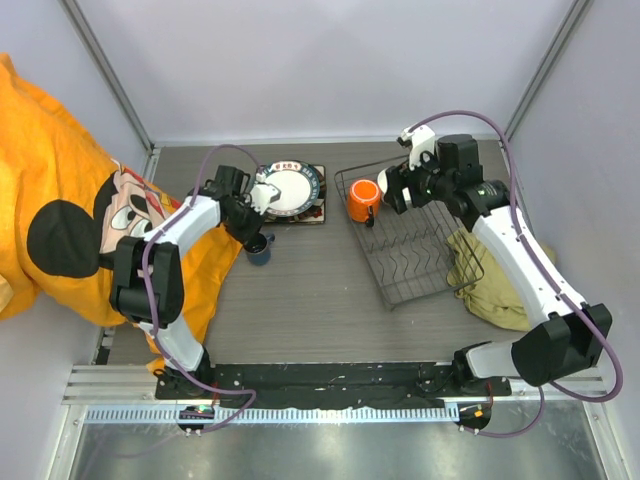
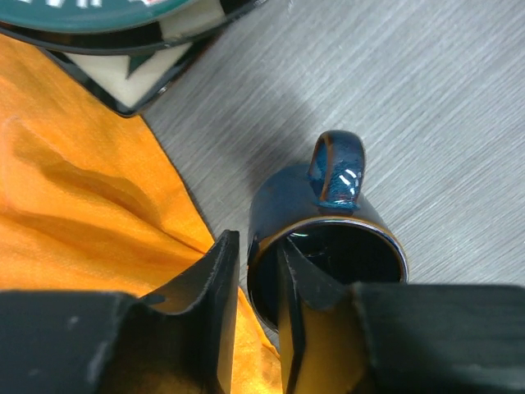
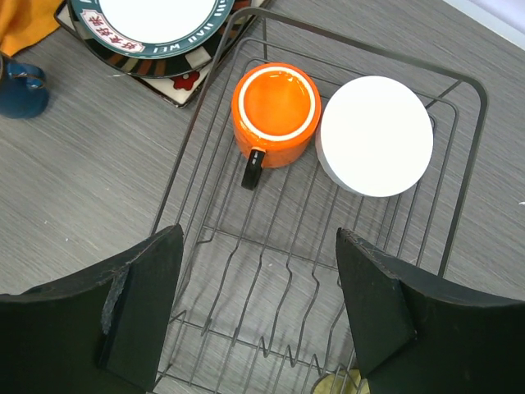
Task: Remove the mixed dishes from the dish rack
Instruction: Place the cup at the center of the board, then pick up the cup from the dish rack, then place the cup at the center of the board.
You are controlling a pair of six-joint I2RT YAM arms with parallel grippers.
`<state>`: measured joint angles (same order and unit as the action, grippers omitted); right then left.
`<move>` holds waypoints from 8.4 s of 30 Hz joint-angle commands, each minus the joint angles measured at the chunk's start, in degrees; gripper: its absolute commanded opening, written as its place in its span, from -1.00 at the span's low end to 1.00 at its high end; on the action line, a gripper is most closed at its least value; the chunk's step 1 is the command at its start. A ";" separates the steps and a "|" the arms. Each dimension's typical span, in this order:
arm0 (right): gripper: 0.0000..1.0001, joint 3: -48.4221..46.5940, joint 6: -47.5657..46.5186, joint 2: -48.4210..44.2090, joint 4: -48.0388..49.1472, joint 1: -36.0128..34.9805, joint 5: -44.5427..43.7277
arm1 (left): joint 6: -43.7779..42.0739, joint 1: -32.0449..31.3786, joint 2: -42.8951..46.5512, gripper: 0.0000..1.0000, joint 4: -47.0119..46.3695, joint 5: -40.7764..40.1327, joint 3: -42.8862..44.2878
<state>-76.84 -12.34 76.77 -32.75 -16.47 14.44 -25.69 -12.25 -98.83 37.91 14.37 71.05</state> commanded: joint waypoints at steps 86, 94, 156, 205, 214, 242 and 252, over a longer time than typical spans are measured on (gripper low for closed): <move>-0.75 -0.59 2.49 29.23 14.82 -9.02 -19.62 | 6.53 0.47 15.68 0.99 -5.92 4.26 -3.72; -0.98 -2.52 3.28 24.48 13.60 -9.11 -18.66 | 7.41 0.47 15.95 0.99 -6.00 4.79 -3.11; -0.98 9.95 75.88 10.24 82.67 -3.66 56.32 | 53.81 -4.62 22.10 0.62 -83.35 28.79 -20.77; -0.43 12.15 62.79 12.26 70.82 -7.17 55.88 | 75.79 -8.23 18.32 -1.00 -91.26 27.73 -18.22; 0.36 11.89 56.99 10.15 63.26 -7.17 55.26 | 75.79 -7.61 19.11 -1.00 -91.26 27.64 -18.31; 0.55 5.83 21.23 -2.14 22.92 -4.01 38.31 | 35.73 -3.13 21.84 -1.00 -30.56 20.90 -5.40; 0.56 5.03 16.30 -4.96 17.37 -3.92 28.19 | 18.58 -4.18 7.34 -1.00 2.33 11.05 11.83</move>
<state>-69.87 7.90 73.84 -12.64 -20.43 47.44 0.56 -15.68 -87.72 26.94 30.11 78.15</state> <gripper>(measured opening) 0.772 0.152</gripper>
